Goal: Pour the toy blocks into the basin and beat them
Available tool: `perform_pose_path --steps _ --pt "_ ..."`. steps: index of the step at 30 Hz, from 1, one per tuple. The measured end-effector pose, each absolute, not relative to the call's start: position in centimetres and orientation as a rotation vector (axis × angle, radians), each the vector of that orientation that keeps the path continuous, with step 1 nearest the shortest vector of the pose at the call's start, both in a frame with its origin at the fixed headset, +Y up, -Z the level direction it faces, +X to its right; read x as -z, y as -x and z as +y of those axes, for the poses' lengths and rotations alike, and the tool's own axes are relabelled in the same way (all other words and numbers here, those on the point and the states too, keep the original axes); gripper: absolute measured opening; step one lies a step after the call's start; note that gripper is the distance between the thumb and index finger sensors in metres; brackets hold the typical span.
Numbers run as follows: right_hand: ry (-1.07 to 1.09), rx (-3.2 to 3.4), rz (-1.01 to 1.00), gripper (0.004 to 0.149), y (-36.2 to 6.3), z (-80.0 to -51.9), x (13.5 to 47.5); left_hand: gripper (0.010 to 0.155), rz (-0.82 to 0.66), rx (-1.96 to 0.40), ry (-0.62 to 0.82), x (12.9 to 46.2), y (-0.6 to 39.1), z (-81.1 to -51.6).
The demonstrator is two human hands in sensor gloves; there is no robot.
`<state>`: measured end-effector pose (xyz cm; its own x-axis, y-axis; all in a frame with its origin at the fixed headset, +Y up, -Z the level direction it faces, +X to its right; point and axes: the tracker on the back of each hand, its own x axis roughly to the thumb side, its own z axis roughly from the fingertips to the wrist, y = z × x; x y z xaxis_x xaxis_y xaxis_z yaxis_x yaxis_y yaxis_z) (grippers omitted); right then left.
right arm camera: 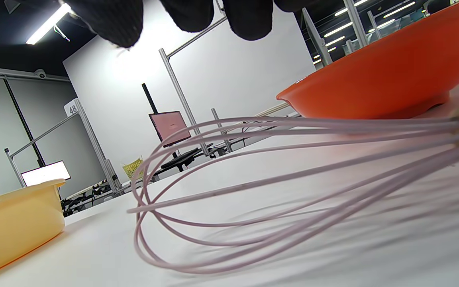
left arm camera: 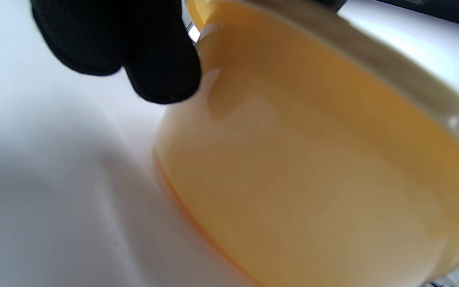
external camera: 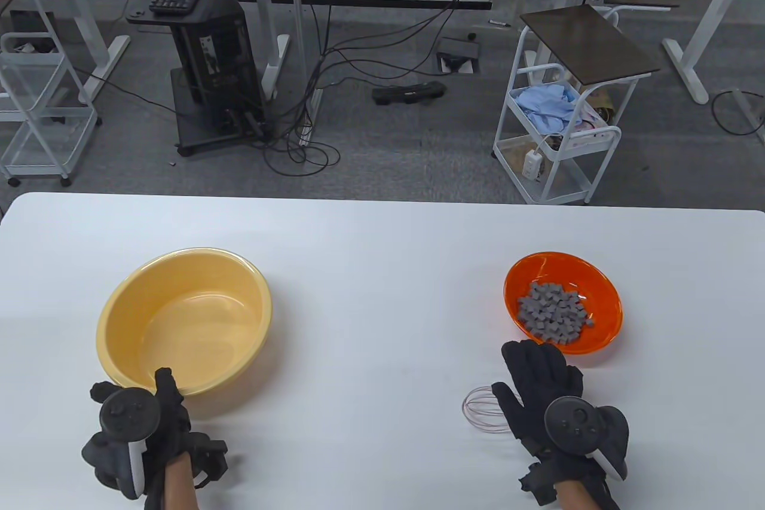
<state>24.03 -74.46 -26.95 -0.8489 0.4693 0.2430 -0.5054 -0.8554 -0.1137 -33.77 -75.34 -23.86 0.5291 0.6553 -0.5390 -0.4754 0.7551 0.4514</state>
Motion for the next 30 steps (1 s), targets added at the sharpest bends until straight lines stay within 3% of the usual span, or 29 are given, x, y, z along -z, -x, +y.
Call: perform_pose_path --steps 4,13,20,30 --pt "-0.282 -2.592 -0.239 0.063 -24.0 -74.5 27.0 0.086 0.774 -0.835 -0.309 23.6 34.2 -75.8" --pt "-0.290 -2.576 -0.235 0.063 -23.8 -74.5 26.9 0.073 0.742 -0.745 -0.354 24.0 32.7 -75.3" --pt "-0.283 -2.566 -0.252 0.063 -24.0 -74.3 26.9 0.072 0.560 -0.804 -0.359 25.2 28.8 -74.0" --pt "-0.264 -2.560 -0.277 0.063 -24.9 -73.9 26.8 0.071 0.298 -0.844 -0.259 26.6 21.3 -73.3"
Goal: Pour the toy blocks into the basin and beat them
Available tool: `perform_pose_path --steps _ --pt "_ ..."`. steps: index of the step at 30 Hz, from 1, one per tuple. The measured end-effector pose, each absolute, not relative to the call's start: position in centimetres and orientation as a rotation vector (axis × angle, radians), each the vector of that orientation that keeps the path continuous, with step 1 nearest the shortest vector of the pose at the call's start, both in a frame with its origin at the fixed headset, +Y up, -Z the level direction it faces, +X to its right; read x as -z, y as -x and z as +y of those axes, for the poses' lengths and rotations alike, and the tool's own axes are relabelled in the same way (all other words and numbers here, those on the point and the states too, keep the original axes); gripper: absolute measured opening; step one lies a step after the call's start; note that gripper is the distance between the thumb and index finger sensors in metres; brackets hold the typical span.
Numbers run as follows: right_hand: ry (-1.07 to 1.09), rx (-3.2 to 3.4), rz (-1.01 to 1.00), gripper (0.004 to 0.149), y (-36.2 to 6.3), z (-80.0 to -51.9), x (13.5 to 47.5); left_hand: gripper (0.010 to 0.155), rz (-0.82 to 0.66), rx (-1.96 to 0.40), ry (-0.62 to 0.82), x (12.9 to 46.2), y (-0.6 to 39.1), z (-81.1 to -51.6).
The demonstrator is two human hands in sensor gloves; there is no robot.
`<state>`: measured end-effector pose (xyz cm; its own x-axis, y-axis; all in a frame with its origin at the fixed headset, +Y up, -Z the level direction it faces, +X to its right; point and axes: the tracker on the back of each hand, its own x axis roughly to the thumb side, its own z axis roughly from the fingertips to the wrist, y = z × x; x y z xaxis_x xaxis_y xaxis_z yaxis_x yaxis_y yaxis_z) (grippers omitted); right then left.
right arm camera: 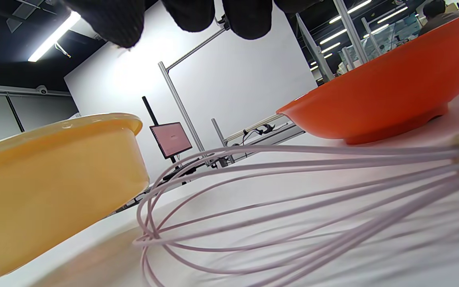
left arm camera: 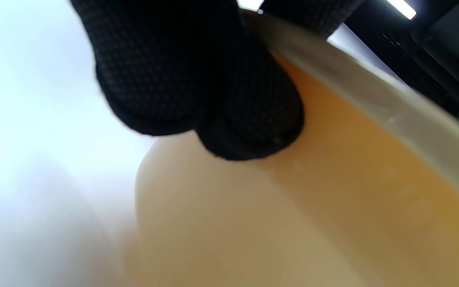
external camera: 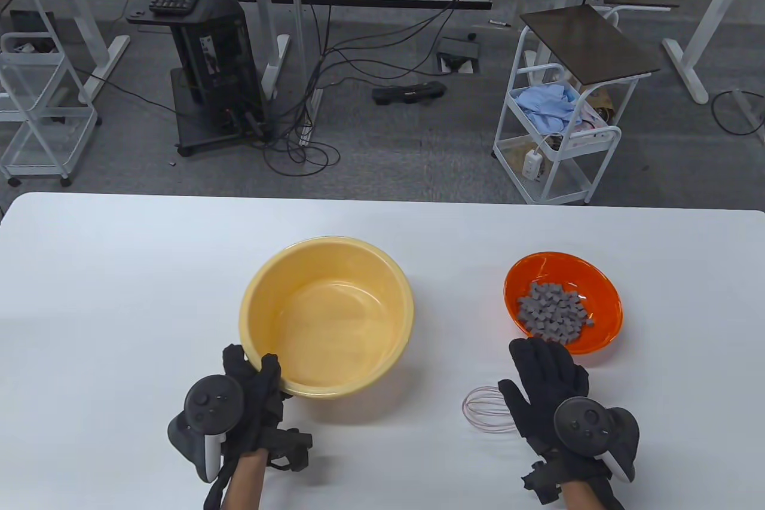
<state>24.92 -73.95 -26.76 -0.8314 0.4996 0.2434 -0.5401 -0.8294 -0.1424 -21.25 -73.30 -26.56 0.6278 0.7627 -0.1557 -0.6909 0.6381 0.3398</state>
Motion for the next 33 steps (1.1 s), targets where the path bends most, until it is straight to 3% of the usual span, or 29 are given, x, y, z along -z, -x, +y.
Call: perform_pose_path --steps 8,21,27,33 --pt "-0.250 -2.546 -0.286 0.063 -25.4 -73.8 26.7 0.071 0.207 -0.837 -0.200 26.9 17.9 -74.3" --pt "-0.242 -2.519 -0.277 0.063 -25.2 -73.8 26.6 0.073 0.166 -0.840 -0.150 26.8 16.8 -75.7" --pt "-0.253 -2.544 -0.270 0.063 -25.1 -73.8 26.6 0.082 0.151 -0.705 -0.153 26.8 17.3 -74.7" --pt "-0.239 -2.556 -0.273 0.063 -25.4 -73.7 26.7 0.078 0.141 -0.493 -0.237 26.8 18.5 -72.5"
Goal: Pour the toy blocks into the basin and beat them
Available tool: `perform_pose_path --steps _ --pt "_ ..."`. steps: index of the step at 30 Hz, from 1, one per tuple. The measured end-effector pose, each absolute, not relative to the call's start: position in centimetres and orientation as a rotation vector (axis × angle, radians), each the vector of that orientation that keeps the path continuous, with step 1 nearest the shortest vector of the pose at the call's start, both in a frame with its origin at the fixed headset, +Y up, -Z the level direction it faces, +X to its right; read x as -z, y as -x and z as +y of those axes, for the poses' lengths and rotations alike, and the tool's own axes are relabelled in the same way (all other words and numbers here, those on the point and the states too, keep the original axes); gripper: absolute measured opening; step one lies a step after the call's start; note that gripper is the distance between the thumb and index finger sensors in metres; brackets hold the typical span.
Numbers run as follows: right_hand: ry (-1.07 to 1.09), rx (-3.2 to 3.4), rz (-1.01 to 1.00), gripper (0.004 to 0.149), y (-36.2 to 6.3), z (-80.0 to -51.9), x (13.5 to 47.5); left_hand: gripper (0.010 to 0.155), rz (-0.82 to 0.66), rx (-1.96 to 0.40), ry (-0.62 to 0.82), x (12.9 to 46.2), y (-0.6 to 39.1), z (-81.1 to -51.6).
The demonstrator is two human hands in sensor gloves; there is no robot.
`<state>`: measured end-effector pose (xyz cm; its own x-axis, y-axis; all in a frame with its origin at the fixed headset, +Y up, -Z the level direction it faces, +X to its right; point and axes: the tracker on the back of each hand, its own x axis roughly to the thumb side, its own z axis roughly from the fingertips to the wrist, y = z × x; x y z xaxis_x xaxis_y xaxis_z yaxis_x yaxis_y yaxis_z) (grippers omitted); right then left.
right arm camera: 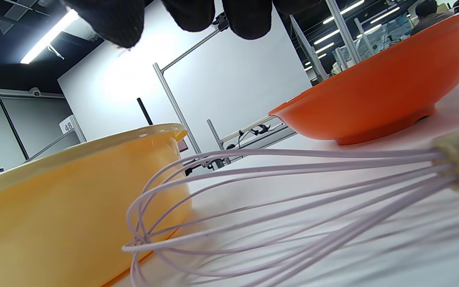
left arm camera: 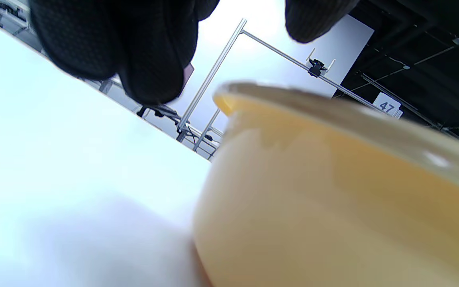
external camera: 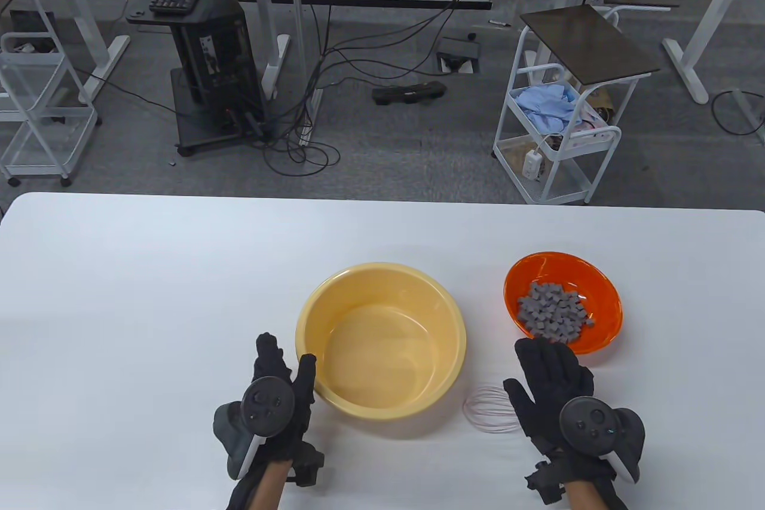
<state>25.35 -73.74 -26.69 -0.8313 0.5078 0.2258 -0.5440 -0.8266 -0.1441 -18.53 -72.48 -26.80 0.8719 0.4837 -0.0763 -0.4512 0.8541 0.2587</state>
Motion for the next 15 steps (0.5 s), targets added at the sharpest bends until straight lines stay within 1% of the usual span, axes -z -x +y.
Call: perform_pose_path --steps 4,7,13,15 --pt "-0.240 -2.560 -0.282 0.063 -25.3 -73.7 26.8 0.077 0.097 -0.400 -0.253 27.6 19.9 -71.0" --pt "-0.248 -2.575 -0.277 0.063 -25.2 -73.8 26.8 0.076 0.045 -0.314 -0.264 28.0 21.2 -70.7" --pt "-0.228 -2.579 -0.272 0.063 -25.6 -73.9 26.9 0.073 -0.014 -0.160 -0.301 27.5 22.3 -73.1" --pt "-0.225 -2.581 -0.273 0.063 -25.7 -73.9 26.8 0.072 -0.009 -0.144 -0.343 27.1 22.3 -74.0"
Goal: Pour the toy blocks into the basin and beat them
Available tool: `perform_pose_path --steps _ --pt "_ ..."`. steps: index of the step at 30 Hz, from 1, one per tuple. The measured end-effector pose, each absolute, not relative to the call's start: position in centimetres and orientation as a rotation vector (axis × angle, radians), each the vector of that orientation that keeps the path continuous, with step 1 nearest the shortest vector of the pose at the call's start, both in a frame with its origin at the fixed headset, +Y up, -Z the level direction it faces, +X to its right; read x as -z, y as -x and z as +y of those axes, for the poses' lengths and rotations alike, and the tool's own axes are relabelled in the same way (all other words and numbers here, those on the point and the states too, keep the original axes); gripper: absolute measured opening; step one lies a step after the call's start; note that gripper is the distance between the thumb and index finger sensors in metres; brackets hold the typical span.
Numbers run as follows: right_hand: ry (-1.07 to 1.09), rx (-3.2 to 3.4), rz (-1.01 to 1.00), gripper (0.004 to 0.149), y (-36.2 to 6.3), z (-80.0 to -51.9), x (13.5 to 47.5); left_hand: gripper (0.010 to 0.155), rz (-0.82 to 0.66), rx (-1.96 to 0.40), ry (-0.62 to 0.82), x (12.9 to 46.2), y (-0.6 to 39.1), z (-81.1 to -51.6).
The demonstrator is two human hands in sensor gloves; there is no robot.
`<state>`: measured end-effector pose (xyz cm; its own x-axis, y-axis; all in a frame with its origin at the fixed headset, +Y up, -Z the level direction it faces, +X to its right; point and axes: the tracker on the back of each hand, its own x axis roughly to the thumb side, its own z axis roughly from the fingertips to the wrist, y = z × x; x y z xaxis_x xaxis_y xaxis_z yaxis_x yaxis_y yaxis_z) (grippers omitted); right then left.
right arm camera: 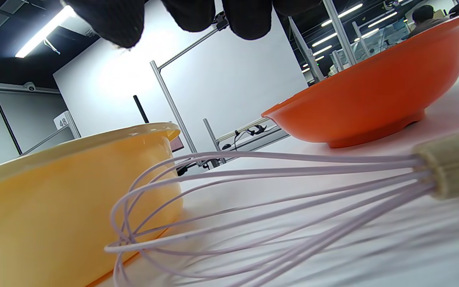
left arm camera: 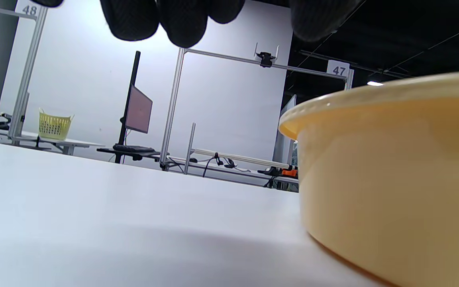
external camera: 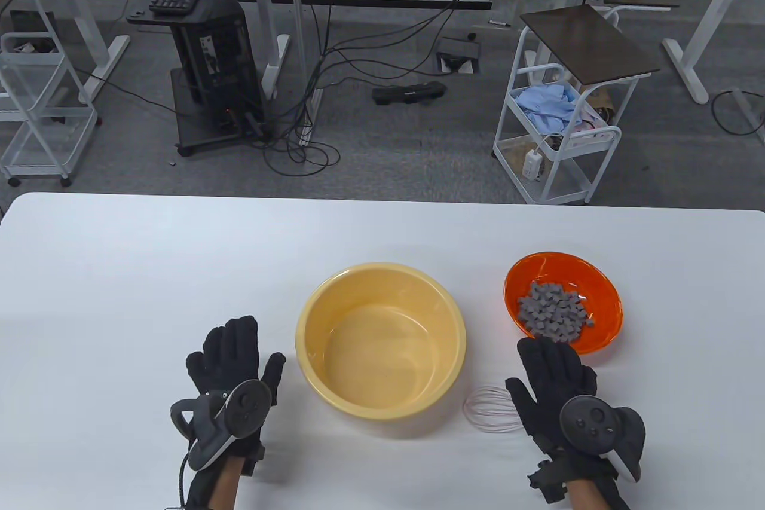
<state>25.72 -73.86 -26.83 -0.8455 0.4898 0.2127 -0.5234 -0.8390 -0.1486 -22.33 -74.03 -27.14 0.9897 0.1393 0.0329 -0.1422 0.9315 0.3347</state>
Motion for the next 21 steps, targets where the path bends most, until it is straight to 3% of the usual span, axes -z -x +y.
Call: perform_pose_path --steps 2,11,14,21 --pt "-0.219 -2.579 -0.278 0.063 -25.8 -73.8 26.8 0.071 -0.013 -0.127 -0.290 27.2 22.3 -74.2" --pt "-0.152 -2.525 -0.371 0.067 -26.6 -72.1 26.6 0.067 -0.026 -0.121 -0.326 27.0 21.9 -75.2" --pt "-0.013 -2.464 -0.436 0.067 -28.2 -71.0 27.1 0.067 -0.029 -0.114 -0.321 27.1 21.7 -75.3" --pt "0.391 -2.447 -0.343 0.073 -32.3 -69.7 29.9 0.066 -0.041 -0.123 -0.320 27.2 21.6 -75.1"
